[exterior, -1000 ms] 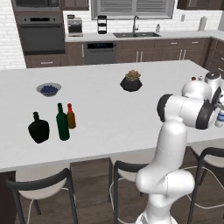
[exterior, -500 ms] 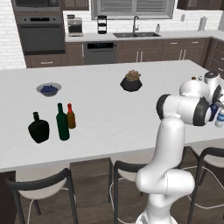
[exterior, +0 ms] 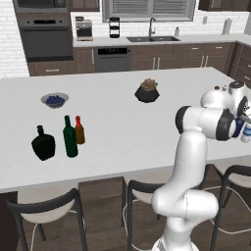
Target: Move the plastic bottles in the middle to the plastics group, and the glass bottles in the middle to the glass group.
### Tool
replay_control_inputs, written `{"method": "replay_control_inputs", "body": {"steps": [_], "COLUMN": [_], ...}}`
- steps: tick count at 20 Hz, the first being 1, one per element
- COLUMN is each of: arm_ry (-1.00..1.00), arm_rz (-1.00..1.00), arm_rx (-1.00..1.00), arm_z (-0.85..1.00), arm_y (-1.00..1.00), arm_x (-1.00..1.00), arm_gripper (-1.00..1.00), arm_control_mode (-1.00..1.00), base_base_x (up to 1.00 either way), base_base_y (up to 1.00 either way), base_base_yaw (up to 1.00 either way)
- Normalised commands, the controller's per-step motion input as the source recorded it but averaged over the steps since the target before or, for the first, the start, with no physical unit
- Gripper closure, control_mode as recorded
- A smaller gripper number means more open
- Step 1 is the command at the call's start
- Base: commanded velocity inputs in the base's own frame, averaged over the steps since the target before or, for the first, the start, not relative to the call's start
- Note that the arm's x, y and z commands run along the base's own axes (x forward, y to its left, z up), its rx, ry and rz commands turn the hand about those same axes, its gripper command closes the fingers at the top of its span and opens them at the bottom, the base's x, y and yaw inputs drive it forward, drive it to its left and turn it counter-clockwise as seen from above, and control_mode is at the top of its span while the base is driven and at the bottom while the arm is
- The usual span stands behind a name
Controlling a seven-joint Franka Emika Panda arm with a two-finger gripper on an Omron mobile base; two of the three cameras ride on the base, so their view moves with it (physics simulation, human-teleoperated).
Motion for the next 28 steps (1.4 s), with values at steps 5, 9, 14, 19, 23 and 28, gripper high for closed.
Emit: {"method": "replay_control_inputs", "body": {"steps": [5, 9, 14, 19, 23, 28], "arm_ry": [-0.01, -0.02, 0.0, 0.0, 0.0, 0.0], "arm_rz": [0.0, 0.0, -0.03, -0.02, 0.0, 0.0], "arm_rx": [0.0, 0.0, 0.0, 0.0, 0.0, 0.0], "arm_z": [-0.4, -0.03, 0.0, 0.0, -0.21, -0.34], "arm_y": [0.0, 0.0, -0.11, -0.03, 0.0, 0.0], "arm_x": [0.0, 0.0, 0.1, 0.04, 0.0, 0.0], "arm_gripper": [1.0, 1.0, 1.0, 1.0, 1.0, 1.0], "arm_control_mode": [-1.0, -1.0, -1.0, -1.0, -1.0, -1.0], "base_base_x": [0.0, 0.0, 0.0, 0.0, 0.0, 0.0], "base_base_y": [0.0, 0.0, 0.0, 0.0, 0.0, 0.0], "base_base_yaw": [0.0, 0.0, 0.0, 0.0, 0.0, 0.0]}}
